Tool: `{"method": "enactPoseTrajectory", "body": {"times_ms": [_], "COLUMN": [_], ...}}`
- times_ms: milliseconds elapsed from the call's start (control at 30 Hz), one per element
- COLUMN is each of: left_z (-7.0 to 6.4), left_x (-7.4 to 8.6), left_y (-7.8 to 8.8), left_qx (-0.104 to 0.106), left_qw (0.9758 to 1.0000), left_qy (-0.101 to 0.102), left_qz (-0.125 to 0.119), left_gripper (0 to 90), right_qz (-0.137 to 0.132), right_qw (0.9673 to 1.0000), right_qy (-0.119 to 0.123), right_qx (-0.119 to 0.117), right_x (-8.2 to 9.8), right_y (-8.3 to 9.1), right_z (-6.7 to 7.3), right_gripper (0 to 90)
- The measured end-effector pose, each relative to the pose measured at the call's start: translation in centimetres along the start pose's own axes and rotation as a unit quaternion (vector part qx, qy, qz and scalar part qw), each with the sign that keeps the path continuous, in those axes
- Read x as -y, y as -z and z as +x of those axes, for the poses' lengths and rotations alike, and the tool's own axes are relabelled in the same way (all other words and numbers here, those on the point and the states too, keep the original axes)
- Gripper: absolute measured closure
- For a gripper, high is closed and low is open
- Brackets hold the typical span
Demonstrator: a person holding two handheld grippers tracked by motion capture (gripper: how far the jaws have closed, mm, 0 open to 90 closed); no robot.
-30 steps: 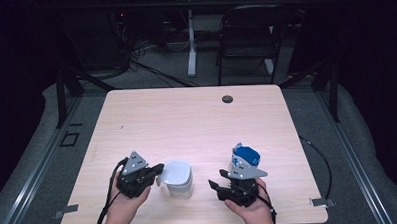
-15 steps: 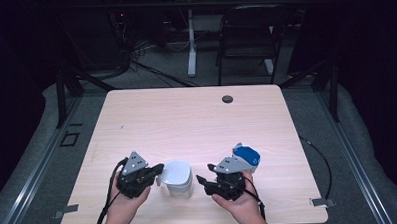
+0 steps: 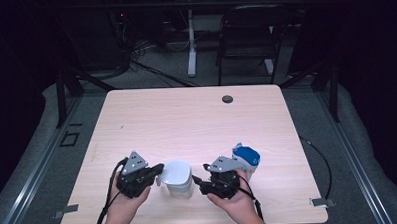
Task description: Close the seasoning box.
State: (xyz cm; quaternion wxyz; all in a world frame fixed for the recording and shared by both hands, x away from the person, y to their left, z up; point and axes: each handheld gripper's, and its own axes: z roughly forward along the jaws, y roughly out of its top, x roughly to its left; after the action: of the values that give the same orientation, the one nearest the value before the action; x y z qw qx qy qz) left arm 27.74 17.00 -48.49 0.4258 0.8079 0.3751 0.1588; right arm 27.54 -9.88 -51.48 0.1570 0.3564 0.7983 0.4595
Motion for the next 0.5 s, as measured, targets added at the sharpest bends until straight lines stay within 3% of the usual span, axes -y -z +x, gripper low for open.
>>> {"method": "enactPoseTrajectory", "body": {"times_ms": [500], "left_z": [0.01], "left_x": [0.04], "left_y": [0.02], "left_qx": [-0.001], "left_qw": [1.0], "left_qy": [-0.001], "left_qz": [0.0], "left_gripper": [90.0], "right_qz": [0.004], "right_qw": [1.0], "right_qy": [0.007], "right_qx": [-0.003], "right_x": [-0.37], "right_y": [-0.38], "right_z": [0.32], "right_gripper": [45.8]}}
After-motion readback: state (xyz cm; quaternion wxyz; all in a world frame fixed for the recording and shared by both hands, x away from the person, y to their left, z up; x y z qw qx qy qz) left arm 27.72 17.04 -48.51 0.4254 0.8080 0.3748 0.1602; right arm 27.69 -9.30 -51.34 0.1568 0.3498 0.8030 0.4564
